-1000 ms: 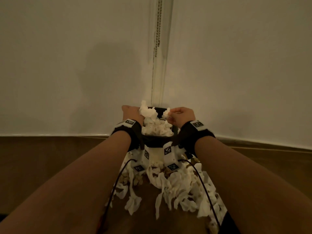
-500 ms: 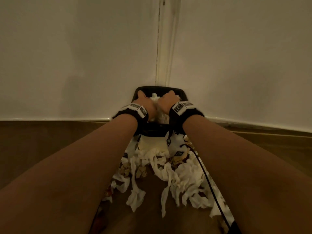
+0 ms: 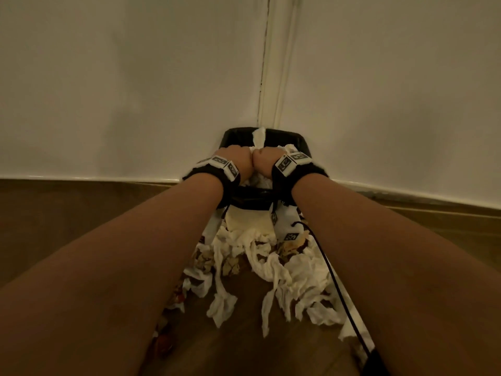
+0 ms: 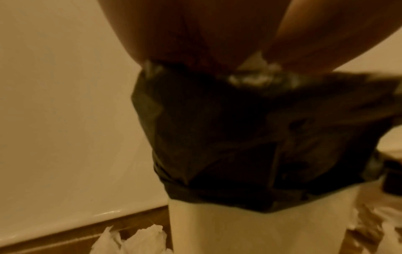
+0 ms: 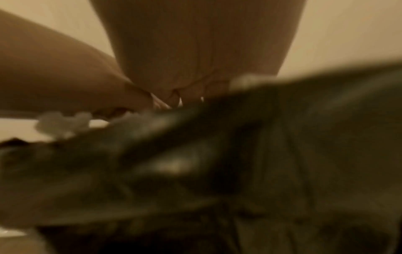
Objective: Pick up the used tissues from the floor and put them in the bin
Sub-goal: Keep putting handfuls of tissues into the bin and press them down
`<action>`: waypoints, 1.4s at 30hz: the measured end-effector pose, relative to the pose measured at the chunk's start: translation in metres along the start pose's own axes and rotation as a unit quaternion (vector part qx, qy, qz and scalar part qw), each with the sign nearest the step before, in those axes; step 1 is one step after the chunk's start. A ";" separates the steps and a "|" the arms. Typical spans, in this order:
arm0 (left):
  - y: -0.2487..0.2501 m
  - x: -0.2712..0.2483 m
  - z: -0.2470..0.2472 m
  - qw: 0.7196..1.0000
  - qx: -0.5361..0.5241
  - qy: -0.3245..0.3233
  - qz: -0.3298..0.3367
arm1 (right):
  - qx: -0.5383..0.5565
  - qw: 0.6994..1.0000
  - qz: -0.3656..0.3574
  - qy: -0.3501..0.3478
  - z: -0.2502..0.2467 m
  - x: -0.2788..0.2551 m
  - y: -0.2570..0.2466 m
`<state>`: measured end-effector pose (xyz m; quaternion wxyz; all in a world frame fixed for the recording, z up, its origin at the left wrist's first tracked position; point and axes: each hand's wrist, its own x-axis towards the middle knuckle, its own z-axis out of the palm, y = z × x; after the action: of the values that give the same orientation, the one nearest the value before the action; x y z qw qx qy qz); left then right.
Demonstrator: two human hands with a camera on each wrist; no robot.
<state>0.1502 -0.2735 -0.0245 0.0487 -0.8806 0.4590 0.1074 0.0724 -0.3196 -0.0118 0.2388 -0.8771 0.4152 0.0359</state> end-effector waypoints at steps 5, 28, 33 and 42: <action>-0.024 -0.033 -0.002 0.979 -0.107 0.172 0.034 | -0.017 0.994 0.007 0.109 -0.018 -0.022 0.000; -0.163 -0.195 0.155 0.962 -0.226 -0.016 -0.153 | -0.064 0.995 -0.029 -0.077 0.136 -0.102 -0.034; -0.148 -0.194 0.195 0.975 -0.191 -0.056 -0.098 | -0.108 0.987 -0.018 -0.121 0.161 -0.090 -0.015; -0.123 -0.178 0.225 0.988 -0.105 -0.105 -0.049 | -0.170 0.975 -0.017 -0.144 0.205 -0.074 0.002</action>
<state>0.1189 -0.0194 -0.2029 0.0093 -0.8862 0.3935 0.2445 0.0502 -0.1765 -0.1744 0.1444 -0.8975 0.3488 0.2280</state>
